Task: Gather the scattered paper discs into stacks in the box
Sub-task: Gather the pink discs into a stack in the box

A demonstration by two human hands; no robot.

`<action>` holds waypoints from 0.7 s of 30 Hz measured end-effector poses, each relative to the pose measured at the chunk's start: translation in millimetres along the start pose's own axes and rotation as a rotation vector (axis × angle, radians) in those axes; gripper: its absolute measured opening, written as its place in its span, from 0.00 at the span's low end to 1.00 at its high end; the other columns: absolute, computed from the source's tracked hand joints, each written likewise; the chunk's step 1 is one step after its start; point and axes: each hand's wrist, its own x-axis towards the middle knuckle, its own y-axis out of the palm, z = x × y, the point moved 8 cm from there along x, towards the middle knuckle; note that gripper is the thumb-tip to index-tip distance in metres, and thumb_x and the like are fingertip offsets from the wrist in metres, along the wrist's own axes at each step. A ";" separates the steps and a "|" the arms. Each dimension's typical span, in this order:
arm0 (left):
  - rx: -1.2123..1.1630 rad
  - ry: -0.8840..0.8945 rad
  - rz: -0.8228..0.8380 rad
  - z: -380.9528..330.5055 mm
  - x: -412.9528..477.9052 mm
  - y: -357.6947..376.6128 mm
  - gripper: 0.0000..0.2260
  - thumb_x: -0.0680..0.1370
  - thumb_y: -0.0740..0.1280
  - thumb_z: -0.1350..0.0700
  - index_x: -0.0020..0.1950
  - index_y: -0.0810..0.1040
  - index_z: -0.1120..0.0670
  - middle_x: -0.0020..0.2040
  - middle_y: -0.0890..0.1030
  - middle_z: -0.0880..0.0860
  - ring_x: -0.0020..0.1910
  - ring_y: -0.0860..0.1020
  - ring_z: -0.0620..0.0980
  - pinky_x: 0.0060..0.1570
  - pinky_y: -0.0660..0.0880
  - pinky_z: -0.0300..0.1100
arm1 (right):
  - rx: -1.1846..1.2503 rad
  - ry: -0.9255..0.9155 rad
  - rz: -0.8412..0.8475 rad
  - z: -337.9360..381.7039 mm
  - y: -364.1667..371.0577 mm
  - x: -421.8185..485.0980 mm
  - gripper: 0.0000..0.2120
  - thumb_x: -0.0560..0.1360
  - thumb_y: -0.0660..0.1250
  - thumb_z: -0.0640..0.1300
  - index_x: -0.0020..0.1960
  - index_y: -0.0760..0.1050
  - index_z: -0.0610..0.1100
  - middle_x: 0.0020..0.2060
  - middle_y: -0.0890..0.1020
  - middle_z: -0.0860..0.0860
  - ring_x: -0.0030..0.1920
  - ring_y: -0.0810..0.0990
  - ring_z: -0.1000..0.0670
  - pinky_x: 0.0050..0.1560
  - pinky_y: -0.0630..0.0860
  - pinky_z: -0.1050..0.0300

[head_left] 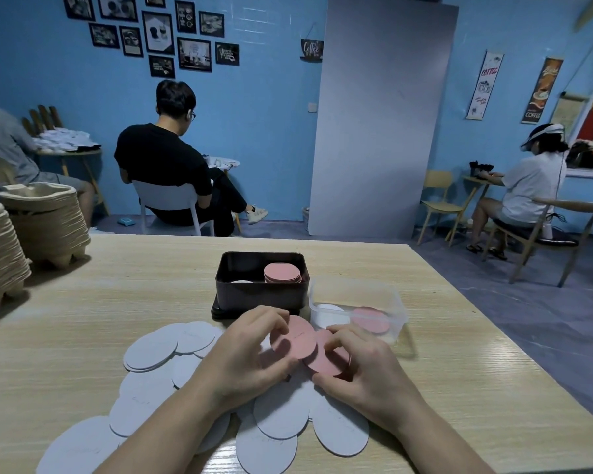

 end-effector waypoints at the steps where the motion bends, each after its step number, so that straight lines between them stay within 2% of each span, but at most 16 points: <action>1: 0.011 0.012 0.014 -1.4 0.0 2.1 0.13 0.74 0.76 0.49 0.50 0.74 0.48 0.57 0.78 0.41 0.65 0.75 0.41 0.56 0.74 0.32 | 0.009 -0.007 -0.001 0.5 0.2 -0.2 0.17 0.68 0.75 0.60 0.50 0.76 0.52 0.55 0.80 0.60 0.65 0.75 0.59 0.60 0.73 0.59; 5: 0.057 0.046 0.016 -3.8 0.9 9.4 0.14 0.73 0.77 0.49 0.49 0.75 0.51 0.57 0.79 0.45 0.59 0.76 0.44 0.51 0.73 0.28 | 0.031 -0.053 -0.009 4.4 0.7 -0.5 0.21 0.68 0.77 0.60 0.57 0.76 0.53 0.56 0.80 0.60 0.62 0.77 0.58 0.59 0.74 0.61; 7: 0.090 0.106 0.016 -9.1 1.1 11.0 0.15 0.73 0.76 0.46 0.49 0.75 0.52 0.57 0.81 0.48 0.60 0.76 0.43 0.52 0.71 0.27 | 0.028 -0.098 0.002 8.8 1.8 0.1 0.21 0.69 0.78 0.59 0.58 0.75 0.55 0.56 0.81 0.59 0.58 0.77 0.58 0.58 0.72 0.64; 9: 0.118 0.157 0.010 -15.7 0.6 11.6 0.14 0.74 0.73 0.44 0.49 0.75 0.51 0.57 0.82 0.48 0.63 0.75 0.40 0.55 0.74 0.34 | 0.029 -0.133 0.022 11.8 3.7 -0.1 0.21 0.71 0.77 0.59 0.59 0.76 0.55 0.57 0.80 0.58 0.58 0.77 0.59 0.58 0.72 0.65; 11: 0.143 0.174 0.003 -19.8 0.2 12.9 0.12 0.75 0.70 0.44 0.49 0.74 0.50 0.57 0.82 0.47 0.65 0.76 0.40 0.54 0.76 0.39 | 0.031 -0.151 0.033 12.6 4.5 -0.4 0.18 0.72 0.77 0.59 0.57 0.77 0.54 0.61 0.79 0.58 0.61 0.77 0.57 0.59 0.74 0.62; 14: 0.156 0.178 0.023 -20.5 0.3 16.4 0.12 0.75 0.69 0.43 0.50 0.73 0.48 0.58 0.82 0.46 0.67 0.75 0.39 0.53 0.77 0.38 | 0.055 -0.168 0.038 13.1 3.8 0.2 0.15 0.73 0.77 0.57 0.50 0.77 0.49 0.63 0.78 0.57 0.61 0.77 0.56 0.58 0.76 0.59; 17: 0.135 0.168 0.035 -15.8 -1.1 16.3 0.12 0.75 0.69 0.44 0.51 0.72 0.49 0.59 0.82 0.45 0.63 0.74 0.37 0.52 0.74 0.35 | 0.058 -0.169 0.013 14.7 1.2 -0.3 0.15 0.74 0.76 0.58 0.49 0.78 0.49 0.64 0.78 0.57 0.63 0.77 0.57 0.60 0.74 0.63; 21: 0.065 0.084 0.050 -5.7 -2.5 16.1 0.12 0.76 0.67 0.40 0.55 0.73 0.44 0.63 0.81 0.44 0.67 0.75 0.39 0.54 0.80 0.42 | 0.074 -0.136 -0.024 14.3 -6.4 -2.2 0.14 0.74 0.74 0.60 0.50 0.79 0.52 0.65 0.77 0.59 0.66 0.76 0.58 0.64 0.70 0.67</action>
